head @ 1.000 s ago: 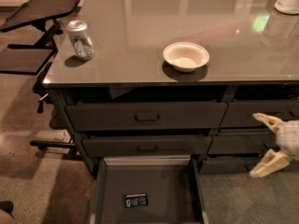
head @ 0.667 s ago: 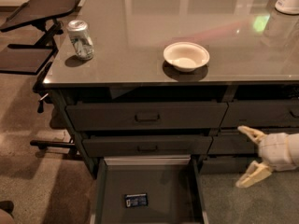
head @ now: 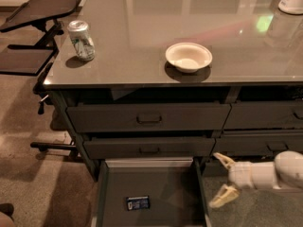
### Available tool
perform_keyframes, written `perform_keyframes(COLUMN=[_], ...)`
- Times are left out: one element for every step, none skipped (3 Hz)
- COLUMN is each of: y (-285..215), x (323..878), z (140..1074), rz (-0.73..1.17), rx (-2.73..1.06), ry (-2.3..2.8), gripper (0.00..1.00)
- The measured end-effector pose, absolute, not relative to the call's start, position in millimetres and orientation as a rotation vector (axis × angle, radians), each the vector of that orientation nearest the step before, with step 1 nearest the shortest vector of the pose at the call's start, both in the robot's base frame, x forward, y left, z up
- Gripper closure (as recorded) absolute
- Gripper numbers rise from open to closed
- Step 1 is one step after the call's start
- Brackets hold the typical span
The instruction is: Pick rxbar blueberry from bottom drawer and place on counter
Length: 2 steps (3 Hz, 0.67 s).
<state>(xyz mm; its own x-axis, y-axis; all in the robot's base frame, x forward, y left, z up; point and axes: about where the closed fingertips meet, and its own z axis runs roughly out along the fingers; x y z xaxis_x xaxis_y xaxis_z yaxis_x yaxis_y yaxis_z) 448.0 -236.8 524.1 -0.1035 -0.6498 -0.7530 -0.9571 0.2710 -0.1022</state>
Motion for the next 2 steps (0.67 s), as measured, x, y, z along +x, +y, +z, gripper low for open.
perform_keyframes(y=[-212,-188], x=[461,474], z=[456,394], rz=[0.604,0.716], rx=[-1.396,-1.334], ry=[1.782,1.716], gripper=[0.0,0.0])
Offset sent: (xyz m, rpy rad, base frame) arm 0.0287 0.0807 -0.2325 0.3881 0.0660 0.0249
